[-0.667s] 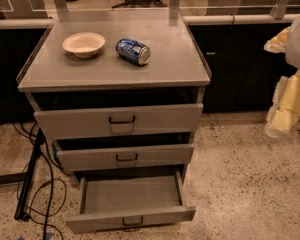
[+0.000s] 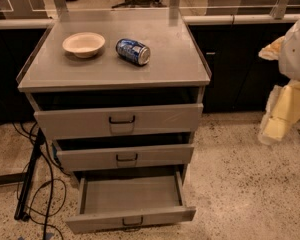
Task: Close bottom drawer
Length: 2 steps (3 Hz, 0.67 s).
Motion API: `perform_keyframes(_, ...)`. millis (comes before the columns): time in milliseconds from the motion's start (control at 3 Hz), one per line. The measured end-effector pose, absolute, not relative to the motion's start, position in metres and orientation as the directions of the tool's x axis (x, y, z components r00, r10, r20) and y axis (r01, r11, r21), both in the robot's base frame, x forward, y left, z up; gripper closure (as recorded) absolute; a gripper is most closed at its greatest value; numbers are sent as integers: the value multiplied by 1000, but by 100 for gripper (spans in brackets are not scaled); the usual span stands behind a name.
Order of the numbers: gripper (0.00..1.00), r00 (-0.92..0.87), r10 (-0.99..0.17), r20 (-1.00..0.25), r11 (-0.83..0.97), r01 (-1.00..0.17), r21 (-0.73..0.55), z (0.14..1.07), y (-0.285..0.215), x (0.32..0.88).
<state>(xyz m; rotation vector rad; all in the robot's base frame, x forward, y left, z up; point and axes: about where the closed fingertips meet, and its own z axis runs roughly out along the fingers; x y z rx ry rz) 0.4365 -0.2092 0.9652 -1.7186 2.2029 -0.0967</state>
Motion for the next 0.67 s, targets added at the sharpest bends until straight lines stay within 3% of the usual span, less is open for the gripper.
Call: perform_keyframes(667, 42, -121, -925, -360, 222, -941, -256, 877, -176, 412)
